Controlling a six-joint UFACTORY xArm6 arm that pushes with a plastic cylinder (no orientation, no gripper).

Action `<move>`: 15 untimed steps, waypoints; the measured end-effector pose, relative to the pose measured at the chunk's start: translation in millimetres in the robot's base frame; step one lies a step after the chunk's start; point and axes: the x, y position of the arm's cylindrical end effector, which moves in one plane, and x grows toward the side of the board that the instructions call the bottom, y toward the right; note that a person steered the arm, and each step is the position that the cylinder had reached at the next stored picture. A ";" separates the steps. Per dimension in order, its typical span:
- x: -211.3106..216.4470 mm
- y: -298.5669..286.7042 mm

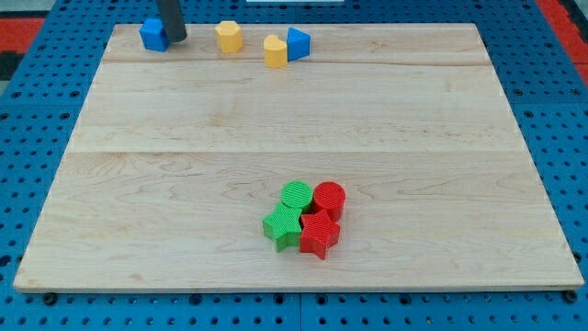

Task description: Move the group of blocks up a bit

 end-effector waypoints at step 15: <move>272.9 172.1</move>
